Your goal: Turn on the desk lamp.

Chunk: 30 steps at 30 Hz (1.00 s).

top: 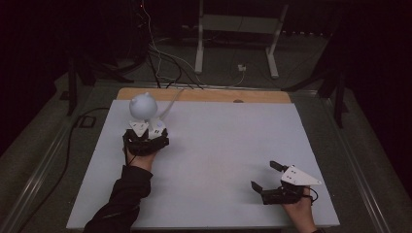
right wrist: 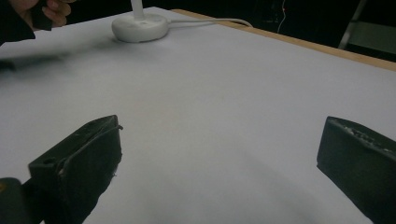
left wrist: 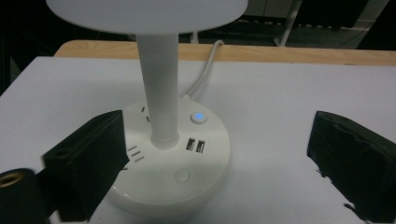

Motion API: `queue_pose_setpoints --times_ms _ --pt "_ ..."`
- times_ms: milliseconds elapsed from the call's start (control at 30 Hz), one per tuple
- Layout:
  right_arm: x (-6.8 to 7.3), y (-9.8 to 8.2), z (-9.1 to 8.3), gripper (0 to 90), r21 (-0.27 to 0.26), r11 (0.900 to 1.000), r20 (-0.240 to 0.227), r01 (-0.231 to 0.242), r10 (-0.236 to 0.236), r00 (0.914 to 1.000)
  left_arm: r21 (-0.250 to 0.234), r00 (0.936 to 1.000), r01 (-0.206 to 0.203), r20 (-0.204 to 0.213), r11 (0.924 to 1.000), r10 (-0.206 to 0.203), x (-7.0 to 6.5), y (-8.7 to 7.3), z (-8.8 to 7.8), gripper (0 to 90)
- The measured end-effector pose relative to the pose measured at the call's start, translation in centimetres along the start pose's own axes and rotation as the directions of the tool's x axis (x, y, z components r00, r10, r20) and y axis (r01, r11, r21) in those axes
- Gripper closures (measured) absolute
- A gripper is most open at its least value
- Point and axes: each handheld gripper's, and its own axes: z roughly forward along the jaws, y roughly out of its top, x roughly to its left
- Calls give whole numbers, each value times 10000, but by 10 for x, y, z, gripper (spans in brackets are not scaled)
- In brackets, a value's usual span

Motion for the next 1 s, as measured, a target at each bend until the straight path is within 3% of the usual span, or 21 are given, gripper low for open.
queue_pose_setpoints --times_ms 533,567,1000 --pt "-1 -1 1 0 64 10000 -50 -25 25 10000 260 9984 113 -564 9996 -99 3 -5 6 427" --pt "-1 0 1 0 53 10000 -54 -7 8 10000 271 9983 96 -572 9996 -80 3 -6 7 492" --pt "-1 -1 1 0 56 10000 -57 -50 50 10000 390 9978 -85 -652 9992 111 7 -9 11 722"
